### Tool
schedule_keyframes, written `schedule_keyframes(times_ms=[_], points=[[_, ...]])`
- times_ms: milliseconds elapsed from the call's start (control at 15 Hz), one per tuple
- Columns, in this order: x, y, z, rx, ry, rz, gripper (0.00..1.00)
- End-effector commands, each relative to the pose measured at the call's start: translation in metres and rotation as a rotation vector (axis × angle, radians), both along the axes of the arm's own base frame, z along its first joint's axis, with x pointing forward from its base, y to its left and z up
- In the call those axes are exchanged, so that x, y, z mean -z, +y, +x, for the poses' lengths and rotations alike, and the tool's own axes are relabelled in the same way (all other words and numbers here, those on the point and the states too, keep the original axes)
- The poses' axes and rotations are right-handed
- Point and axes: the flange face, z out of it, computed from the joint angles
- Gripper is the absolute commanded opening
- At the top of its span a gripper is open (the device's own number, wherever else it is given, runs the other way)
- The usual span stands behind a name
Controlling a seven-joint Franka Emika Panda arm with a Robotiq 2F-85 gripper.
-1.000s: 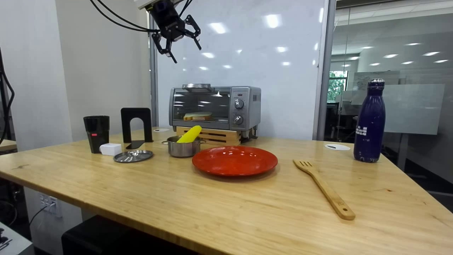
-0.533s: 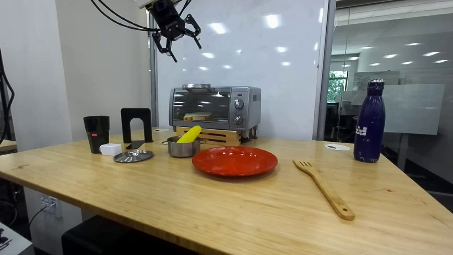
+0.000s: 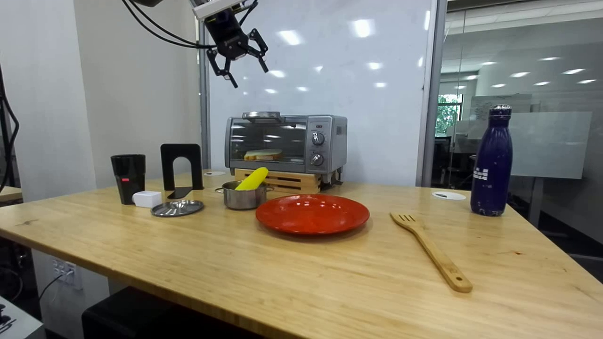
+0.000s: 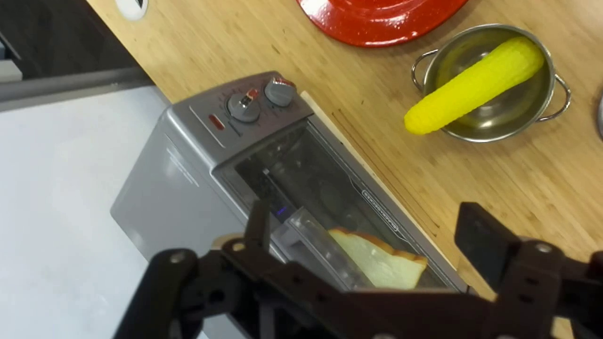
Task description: Open the oven door
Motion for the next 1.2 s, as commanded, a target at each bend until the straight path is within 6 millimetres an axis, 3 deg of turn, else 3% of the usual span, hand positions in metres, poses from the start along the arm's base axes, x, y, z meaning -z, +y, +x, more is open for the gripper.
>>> schedule_keyframes(times_ms=[0,600,1133], points=[[0.015,0.005,0.025,-0.168,0.034,-0.024,1.0],[0.046,0.021,0.063,-0.428,0.063,-0.086,1.0],[0.072,0.031,0.07,-0.502,0.106,-0.011,1.0]])
